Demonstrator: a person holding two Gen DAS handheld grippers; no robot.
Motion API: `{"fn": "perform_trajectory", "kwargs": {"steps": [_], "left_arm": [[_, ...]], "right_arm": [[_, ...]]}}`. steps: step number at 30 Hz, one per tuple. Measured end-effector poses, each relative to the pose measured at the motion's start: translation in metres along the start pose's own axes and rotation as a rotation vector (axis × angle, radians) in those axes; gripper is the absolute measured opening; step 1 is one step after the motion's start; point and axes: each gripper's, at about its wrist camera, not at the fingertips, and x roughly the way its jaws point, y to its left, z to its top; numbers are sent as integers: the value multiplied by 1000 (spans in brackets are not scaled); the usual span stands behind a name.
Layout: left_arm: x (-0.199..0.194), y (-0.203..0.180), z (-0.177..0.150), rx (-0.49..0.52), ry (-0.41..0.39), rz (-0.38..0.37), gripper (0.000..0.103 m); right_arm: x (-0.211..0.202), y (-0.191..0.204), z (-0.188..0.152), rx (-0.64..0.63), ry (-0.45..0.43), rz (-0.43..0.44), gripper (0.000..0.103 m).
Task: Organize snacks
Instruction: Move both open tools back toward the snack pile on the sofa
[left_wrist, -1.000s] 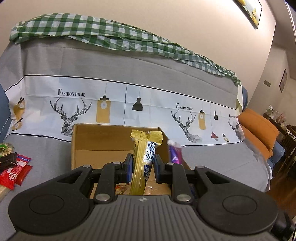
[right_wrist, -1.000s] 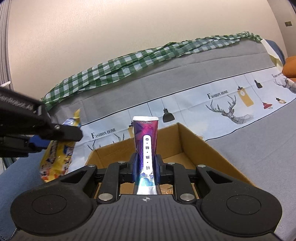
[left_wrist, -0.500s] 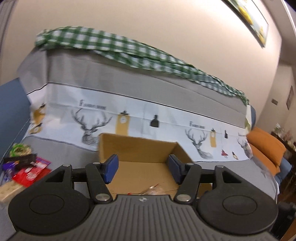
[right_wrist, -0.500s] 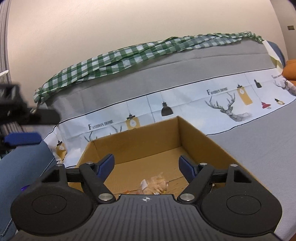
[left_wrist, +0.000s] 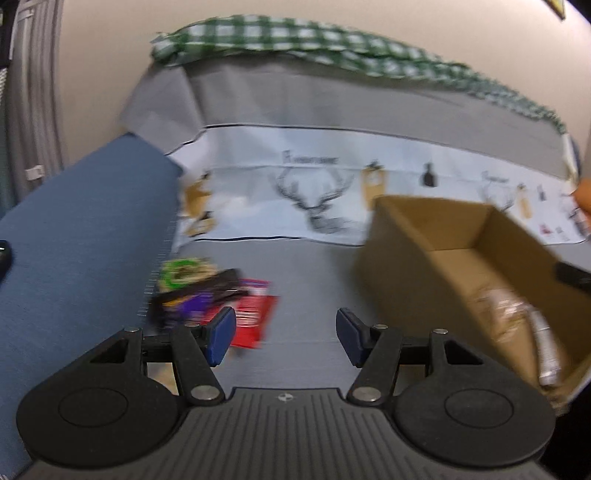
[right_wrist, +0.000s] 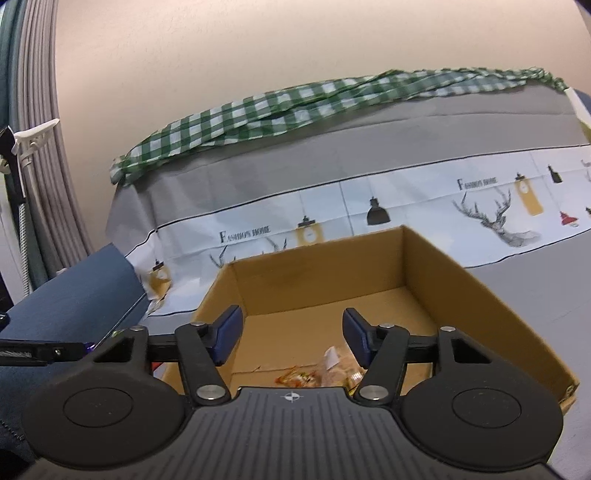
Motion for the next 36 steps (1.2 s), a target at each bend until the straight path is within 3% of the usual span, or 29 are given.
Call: {"fn": "perform_trajectory", "kwargs": {"steps": [2, 4, 5, 7, 9, 12, 19, 20, 23, 26, 29, 31, 33, 36], "left_arm": [[15, 15, -8, 2, 14, 22, 70], [42, 26, -16, -42, 143, 26, 78], [52, 33, -17, -72, 193, 43, 76], [60, 44, -16, -134, 191, 110, 75], [63, 51, -16, -167, 158, 127, 74], [71, 48, -15, -122, 159, 154, 75], [103, 38, -20, -43, 247, 184, 74], [104, 40, -21, -54, 255, 170, 61], [105, 51, -22, -133, 269, 87, 41], [104, 57, -23, -191, 278, -20, 40], [101, 58, -25, -242, 307, -247, 41], [96, 61, -23, -271, 278, -357, 43], [88, 68, -22, -307, 221, -339, 49], [79, 80, -21, -379, 147, -301, 49]], "right_arm": [[2, 4, -1, -5, 12, 2, 62], [4, 8, -3, -13, 26, 6, 62], [5, 10, -5, -21, 35, 10, 62], [6, 15, -8, -48, 44, 13, 62], [6, 21, -10, -84, 44, 17, 62], [6, 28, -12, -123, 45, 19, 62], [10, 36, -16, -146, 68, 1, 62], [10, 38, -16, -152, 71, 1, 62], [11, 43, -19, -176, 84, 5, 62], [12, 48, -22, -203, 96, 11, 62], [12, 53, -22, -221, 98, 23, 62], [9, 58, -21, -230, 84, 37, 62], [6, 65, -18, -230, 74, 61, 62], [5, 81, -12, -214, 68, 106, 62]]}}
